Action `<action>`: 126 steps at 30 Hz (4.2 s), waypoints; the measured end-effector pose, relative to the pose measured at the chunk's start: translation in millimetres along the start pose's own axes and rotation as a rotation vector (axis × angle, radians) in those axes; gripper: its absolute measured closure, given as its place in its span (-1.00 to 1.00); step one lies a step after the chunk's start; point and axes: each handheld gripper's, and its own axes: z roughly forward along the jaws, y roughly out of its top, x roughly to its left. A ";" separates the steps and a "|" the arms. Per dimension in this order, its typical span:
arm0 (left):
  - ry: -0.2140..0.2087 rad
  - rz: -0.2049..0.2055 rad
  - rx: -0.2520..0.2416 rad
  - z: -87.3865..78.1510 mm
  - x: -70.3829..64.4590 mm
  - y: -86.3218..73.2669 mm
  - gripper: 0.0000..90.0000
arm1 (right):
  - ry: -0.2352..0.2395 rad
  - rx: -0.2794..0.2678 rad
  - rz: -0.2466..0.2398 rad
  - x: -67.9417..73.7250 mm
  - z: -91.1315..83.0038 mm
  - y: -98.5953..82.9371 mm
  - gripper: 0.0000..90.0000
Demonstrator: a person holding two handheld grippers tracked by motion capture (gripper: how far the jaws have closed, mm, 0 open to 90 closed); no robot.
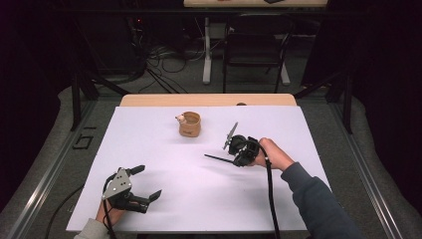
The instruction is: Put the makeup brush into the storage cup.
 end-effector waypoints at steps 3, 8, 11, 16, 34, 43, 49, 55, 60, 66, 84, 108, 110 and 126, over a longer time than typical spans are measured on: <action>-0.004 -0.001 0.004 0.6 -0.1 -0.1 -1.00 | 0.000 0.000 -0.015 1.7 -0.5 1.3 0.87; -0.012 0.004 0.009 0.9 -0.7 0.1 -1.00 | 0.003 0.007 -0.059 5.4 -0.5 3.9 0.87; -0.007 0.004 0.013 1.2 -0.7 0.0 -1.00 | 0.004 0.009 -0.070 6.6 -0.5 5.1 0.87; -0.014 0.002 0.013 1.5 -0.5 0.0 -1.00 | 0.006 0.029 -0.094 10.3 -1.8 8.0 0.87; -0.088 0.031 0.142 13.9 0.7 12.0 -1.00 | 0.027 0.012 -0.187 22.4 -0.3 13.2 0.87; -0.127 0.148 0.280 33.4 -10.2 35.5 -1.00 | 0.027 0.011 -0.233 28.5 0.4 16.1 0.87; -0.173 0.194 0.329 48.6 -11.0 50.2 -1.00 | 0.029 0.015 -0.248 31.6 -0.1 18.4 0.87; -0.242 0.236 0.377 67.0 -13.8 59.6 -1.00 | 0.033 0.014 -0.268 36.6 -0.1 20.9 0.87; -0.290 0.241 0.416 83.7 -16.2 62.6 -1.00 | 0.036 0.011 -0.286 39.7 -0.6 22.5 0.87; -0.306 0.242 0.426 96.2 -16.5 66.3 -0.98 | 0.032 0.004 -0.306 43.2 -0.5 24.0 0.87; -0.332 0.253 0.480 125.0 -21.5 67.0 0.14 | 0.017 0.005 -0.378 58.7 -6.1 30.6 0.87; -0.374 0.290 0.460 132.5 -40.6 59.7 0.89 | 0.008 -0.004 -0.388 63.8 -9.2 28.7 0.57; -0.379 0.269 0.449 131.2 -38.4 59.7 0.89 | 0.017 -0.030 -0.348 60.9 -9.8 25.7 0.22; -0.360 0.203 0.415 126.6 -31.3 55.1 0.89 | -0.043 -0.441 0.142 34.8 -15.7 -30.2 -0.74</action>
